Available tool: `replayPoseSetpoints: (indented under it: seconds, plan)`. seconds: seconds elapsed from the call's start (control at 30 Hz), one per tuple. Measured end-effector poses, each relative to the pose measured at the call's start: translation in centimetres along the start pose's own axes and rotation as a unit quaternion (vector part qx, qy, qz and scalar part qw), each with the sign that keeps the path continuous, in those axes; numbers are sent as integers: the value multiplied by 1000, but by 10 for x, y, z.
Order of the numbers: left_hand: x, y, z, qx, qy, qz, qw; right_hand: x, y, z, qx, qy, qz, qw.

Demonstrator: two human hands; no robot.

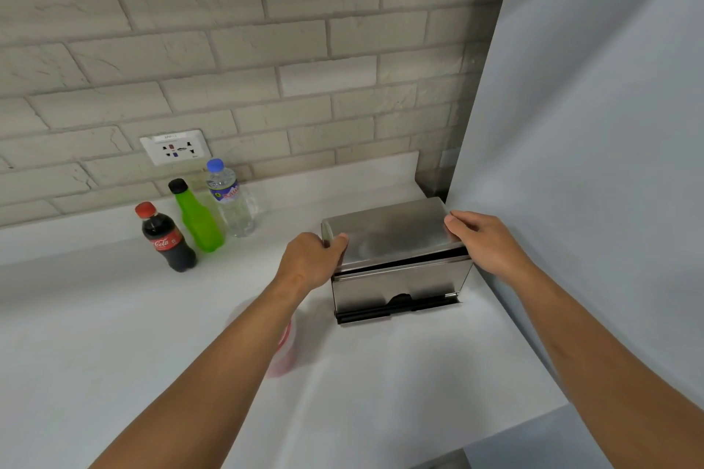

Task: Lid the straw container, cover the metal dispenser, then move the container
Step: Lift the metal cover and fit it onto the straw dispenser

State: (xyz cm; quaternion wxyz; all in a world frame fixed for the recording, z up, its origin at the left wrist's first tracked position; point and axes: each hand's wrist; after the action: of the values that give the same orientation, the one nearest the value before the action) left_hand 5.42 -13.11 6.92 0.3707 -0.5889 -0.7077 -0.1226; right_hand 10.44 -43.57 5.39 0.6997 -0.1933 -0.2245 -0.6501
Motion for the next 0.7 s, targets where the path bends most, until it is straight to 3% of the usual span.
replayPoseSetpoints:
  seconds: [0.27, 0.7]
  plan:
    - [-14, -4, 2, -64, 18, -86, 994, 0, -3, -18, 1, 17, -29, 999]
    - [-20, -10, 7, -64, 36, -103, 992, 2, -11, -28, -4, 28, 0, 1000]
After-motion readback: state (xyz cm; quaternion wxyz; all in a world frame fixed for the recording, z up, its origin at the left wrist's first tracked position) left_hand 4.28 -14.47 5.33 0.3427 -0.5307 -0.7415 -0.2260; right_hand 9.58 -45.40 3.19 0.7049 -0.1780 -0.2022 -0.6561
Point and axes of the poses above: each hand's wrist, its own y-axis towards the middle knuckle, its own x-axis out of the back of the hand, z = x × y, and after that the axes turned 4 degrees about x, right-handed
